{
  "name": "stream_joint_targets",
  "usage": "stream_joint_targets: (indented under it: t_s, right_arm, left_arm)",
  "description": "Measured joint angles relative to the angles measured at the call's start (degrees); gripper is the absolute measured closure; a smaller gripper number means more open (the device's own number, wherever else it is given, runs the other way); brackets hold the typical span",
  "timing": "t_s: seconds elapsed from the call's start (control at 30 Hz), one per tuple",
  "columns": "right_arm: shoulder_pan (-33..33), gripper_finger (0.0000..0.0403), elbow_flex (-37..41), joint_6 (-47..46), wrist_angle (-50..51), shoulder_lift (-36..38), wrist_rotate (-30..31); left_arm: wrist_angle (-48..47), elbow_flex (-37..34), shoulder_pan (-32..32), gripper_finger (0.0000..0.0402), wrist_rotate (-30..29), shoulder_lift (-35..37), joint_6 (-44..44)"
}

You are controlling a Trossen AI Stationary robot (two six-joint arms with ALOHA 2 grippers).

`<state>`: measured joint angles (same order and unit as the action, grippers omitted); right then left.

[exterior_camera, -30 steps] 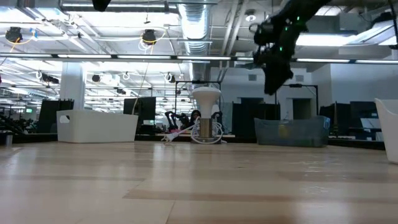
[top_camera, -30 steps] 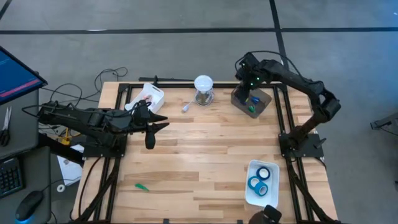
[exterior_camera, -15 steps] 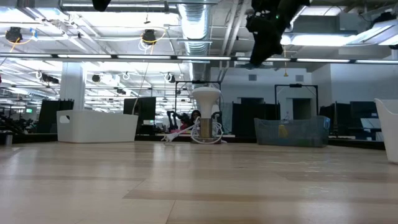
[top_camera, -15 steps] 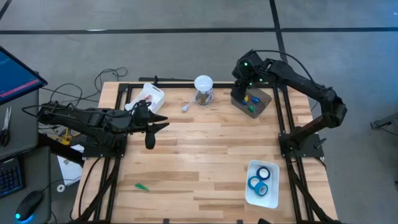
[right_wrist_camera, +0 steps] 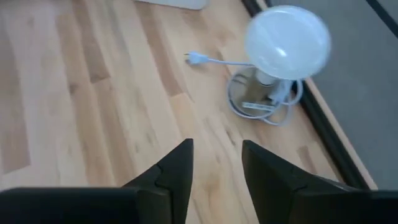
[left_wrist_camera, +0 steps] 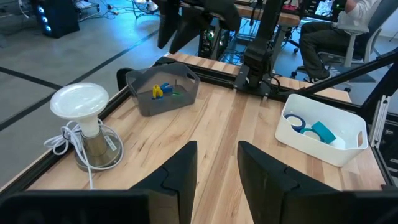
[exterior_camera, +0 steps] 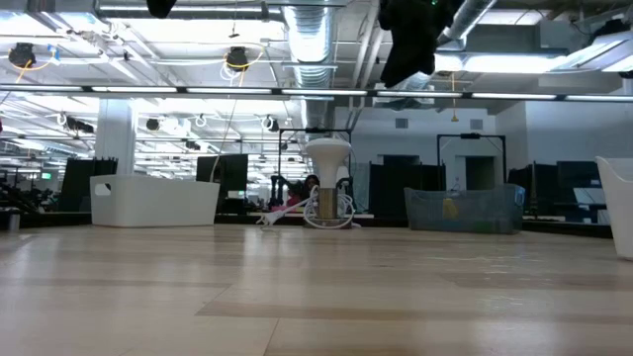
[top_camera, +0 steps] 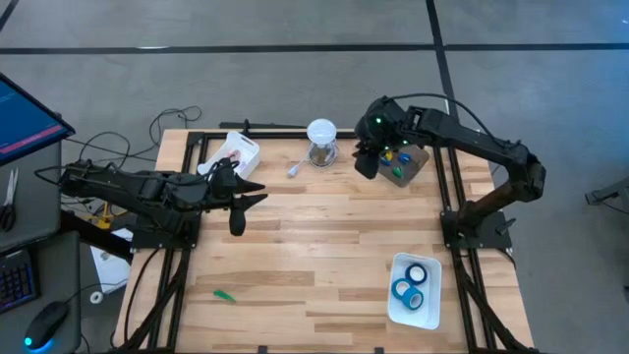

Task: Pick and place Stapler, Stapler remover, tape
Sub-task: Put the green stapler into the black bin

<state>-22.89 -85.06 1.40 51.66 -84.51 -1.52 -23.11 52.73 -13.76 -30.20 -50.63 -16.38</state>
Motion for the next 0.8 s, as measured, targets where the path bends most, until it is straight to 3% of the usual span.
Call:
stream_joint_targets:
  t_s: [0.5, 0.8]
  right_arm:
    - [7.5, 0.0284, 0.0, -8.4, -2.2, 0.0, 0.0]
    - [11.0, 0.0284, 0.0, -9.9, -11.2, 0.0, 0.0]
  left_arm:
    - [0.0, 0.0, 0.0, 0.0294, 0.0, 0.0, 0.0]
    - [0.0, 0.0, 0.0, 0.0294, 0.0, 0.0, 3.0]
